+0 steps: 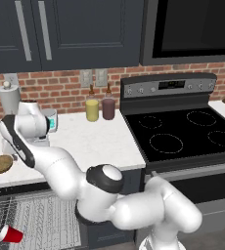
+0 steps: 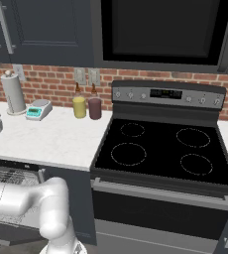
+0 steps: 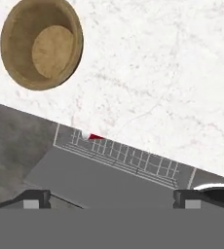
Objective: Pick up the cup and bowl from the counter, place them in the dishwasher, and close the dishwasher door.
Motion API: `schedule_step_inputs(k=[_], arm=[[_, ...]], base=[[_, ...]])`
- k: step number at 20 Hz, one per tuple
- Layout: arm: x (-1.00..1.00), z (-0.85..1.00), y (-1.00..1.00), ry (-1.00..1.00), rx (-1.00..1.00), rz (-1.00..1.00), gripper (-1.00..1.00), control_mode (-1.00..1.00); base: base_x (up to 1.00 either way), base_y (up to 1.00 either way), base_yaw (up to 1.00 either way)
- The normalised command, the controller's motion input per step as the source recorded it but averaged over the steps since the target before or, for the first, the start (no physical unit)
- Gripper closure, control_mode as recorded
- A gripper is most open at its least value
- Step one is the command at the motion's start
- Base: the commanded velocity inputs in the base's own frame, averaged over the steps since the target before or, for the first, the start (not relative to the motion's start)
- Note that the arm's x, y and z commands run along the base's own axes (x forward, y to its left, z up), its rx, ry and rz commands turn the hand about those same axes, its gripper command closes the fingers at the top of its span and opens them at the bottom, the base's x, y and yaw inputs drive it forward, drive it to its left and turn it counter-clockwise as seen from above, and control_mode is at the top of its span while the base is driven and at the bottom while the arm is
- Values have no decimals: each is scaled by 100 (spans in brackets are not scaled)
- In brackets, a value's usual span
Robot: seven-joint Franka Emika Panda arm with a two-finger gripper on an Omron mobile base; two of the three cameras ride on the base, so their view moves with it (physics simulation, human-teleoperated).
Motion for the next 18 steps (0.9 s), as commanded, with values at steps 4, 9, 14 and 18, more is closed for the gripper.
schedule_step_inputs(k=[4,9,14,18], arm=[[39,16,34,-11,0,-2,-100,-100],[38,-6,22,-8,0,-5,-100,-100],[30,-20,0,-4,1,0,-100,-100],[29,-29,32,-3,1,0,-100,-100]], base=[[0,0,0],[0,0,0],[0,0,0],[0,0,0]])
